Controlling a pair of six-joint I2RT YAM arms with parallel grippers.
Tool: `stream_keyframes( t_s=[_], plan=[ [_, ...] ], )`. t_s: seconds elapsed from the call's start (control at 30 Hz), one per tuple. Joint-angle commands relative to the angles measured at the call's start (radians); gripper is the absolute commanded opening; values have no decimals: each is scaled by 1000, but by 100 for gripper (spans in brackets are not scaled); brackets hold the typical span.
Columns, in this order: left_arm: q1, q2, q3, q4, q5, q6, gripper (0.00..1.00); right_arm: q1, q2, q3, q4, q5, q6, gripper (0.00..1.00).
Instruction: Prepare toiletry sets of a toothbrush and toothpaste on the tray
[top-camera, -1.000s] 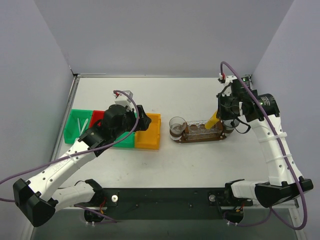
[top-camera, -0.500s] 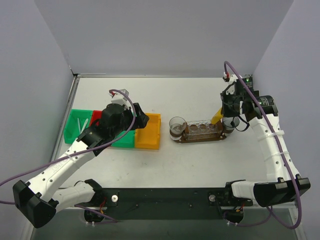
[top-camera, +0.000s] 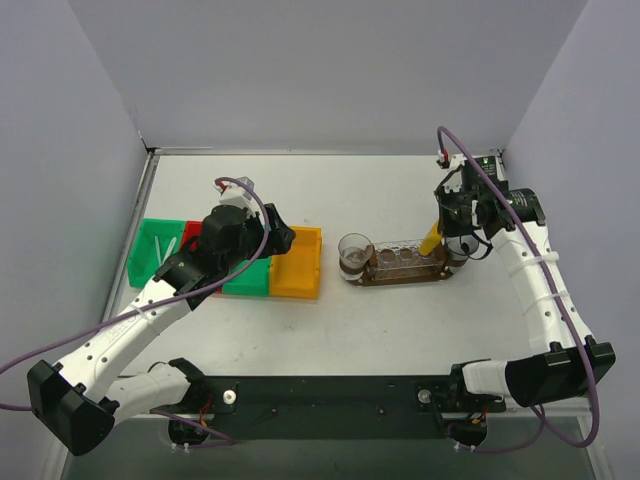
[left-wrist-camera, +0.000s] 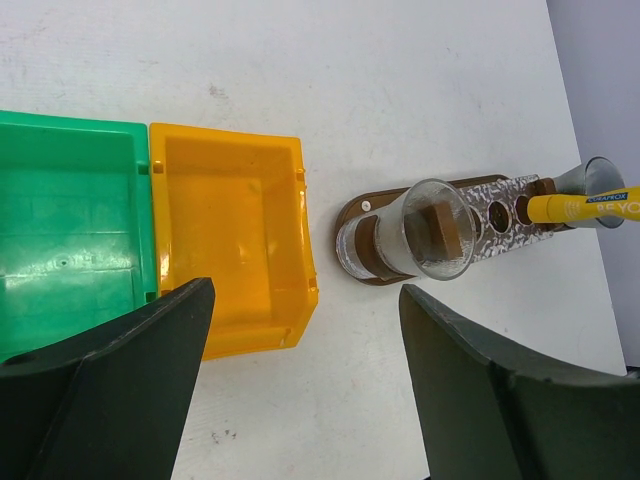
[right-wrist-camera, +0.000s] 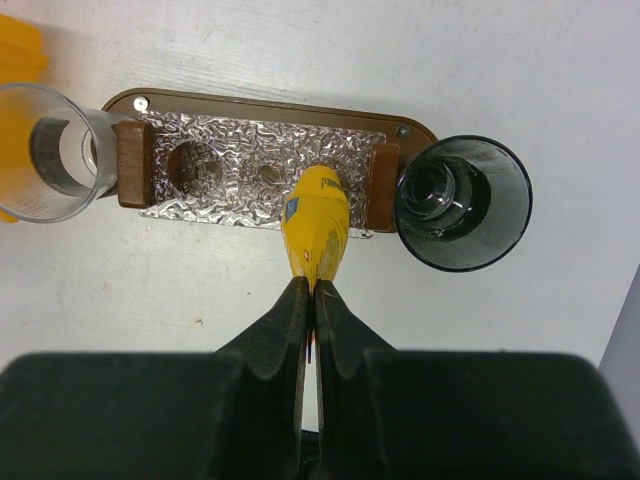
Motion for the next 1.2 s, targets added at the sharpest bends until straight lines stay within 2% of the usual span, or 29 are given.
stream_keyframes(
  t_s=[0.0, 1.17],
  plan=[
    [10, -16, 5, 21, 12, -11, 85, -4, 13, -4, 20, -12, -21, 0],
    [45, 25, 16, 38, 46, -17, 85, 12, 87, -26, 32, 14, -50, 0]
  ],
)
